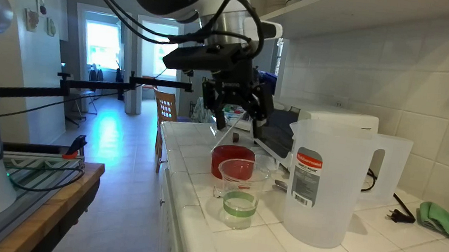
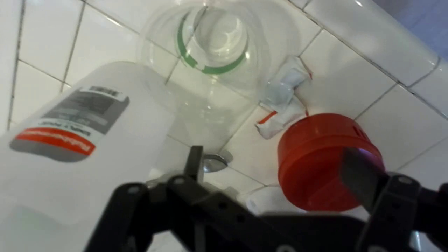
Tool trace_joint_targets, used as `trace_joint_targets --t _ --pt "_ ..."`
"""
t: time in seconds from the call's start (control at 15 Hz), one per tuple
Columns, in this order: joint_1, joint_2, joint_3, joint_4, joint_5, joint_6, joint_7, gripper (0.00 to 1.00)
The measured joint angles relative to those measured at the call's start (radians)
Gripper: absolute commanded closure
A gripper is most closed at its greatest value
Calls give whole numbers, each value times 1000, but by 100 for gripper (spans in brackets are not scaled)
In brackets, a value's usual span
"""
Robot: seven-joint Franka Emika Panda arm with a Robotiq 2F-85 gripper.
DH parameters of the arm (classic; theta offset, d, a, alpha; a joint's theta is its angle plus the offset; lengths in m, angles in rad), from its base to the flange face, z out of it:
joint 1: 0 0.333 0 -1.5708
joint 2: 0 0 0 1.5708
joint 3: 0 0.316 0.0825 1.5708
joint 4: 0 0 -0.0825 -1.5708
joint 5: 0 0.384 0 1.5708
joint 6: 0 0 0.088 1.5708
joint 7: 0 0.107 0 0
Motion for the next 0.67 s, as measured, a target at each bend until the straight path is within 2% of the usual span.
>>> trace_joint_targets --t 0.2,0.47,0.67 --pt "33 -41 35 54 0 -94 39 0" --pt "76 -98 84 113 0 -164 93 0" --pt "80 -120 105 152 -5 -234 167 0"
